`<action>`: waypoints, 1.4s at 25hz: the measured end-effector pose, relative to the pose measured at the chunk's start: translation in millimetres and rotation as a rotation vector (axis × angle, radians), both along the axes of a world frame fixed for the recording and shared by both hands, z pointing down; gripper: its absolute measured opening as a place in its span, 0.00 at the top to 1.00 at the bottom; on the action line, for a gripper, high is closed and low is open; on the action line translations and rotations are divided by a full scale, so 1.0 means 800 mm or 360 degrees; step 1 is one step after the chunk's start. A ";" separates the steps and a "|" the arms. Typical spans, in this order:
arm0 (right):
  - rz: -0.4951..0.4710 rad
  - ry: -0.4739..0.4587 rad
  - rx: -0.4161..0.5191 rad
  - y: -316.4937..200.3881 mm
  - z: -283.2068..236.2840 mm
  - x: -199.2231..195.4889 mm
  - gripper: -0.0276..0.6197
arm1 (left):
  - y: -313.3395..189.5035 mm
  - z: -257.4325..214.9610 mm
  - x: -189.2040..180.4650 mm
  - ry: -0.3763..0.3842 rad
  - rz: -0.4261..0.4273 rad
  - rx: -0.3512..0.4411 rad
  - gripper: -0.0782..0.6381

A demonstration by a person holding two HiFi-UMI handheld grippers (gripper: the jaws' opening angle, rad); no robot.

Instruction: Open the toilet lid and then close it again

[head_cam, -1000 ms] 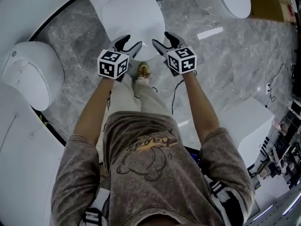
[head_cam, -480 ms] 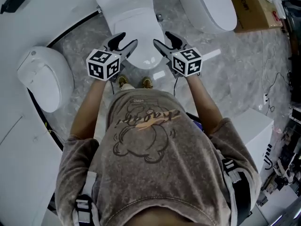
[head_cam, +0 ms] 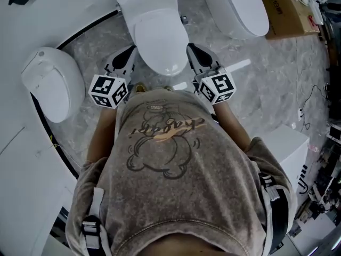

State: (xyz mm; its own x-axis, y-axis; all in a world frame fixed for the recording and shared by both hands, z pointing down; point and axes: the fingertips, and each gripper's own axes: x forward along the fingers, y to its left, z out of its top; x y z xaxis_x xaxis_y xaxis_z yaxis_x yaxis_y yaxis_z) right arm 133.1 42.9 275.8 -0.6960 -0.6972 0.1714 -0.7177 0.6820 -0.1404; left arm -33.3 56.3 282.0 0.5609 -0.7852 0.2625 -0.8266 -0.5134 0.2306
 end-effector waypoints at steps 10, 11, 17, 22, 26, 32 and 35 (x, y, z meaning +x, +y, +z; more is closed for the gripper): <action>0.0122 0.0012 0.0011 -0.006 0.029 -0.017 0.91 | -0.002 0.014 -0.061 -0.0002 -0.0238 0.0147 0.88; 0.0134 0.0007 0.0012 -0.009 0.028 -0.017 0.91 | -0.003 0.014 -0.063 0.0001 -0.0239 0.0141 0.88; 0.0151 -0.0002 0.0023 -0.015 0.024 -0.023 0.91 | -0.008 0.017 -0.063 0.0033 -0.0222 0.0115 0.88; 0.0166 -0.0004 0.0014 -0.015 0.025 -0.026 0.92 | -0.008 0.017 -0.066 0.0044 -0.0220 0.0106 0.88; 0.0173 -0.0003 0.0010 -0.014 0.025 -0.027 0.91 | -0.006 0.019 -0.070 0.0046 -0.0229 0.0096 0.88; 0.0161 0.0012 -0.0003 -0.008 0.027 -0.026 0.91 | -0.003 0.022 -0.070 0.0043 -0.0216 0.0067 0.88; 0.0161 0.0017 -0.0005 -0.007 0.028 -0.025 0.91 | 0.000 0.026 -0.072 0.0037 -0.0210 0.0047 0.88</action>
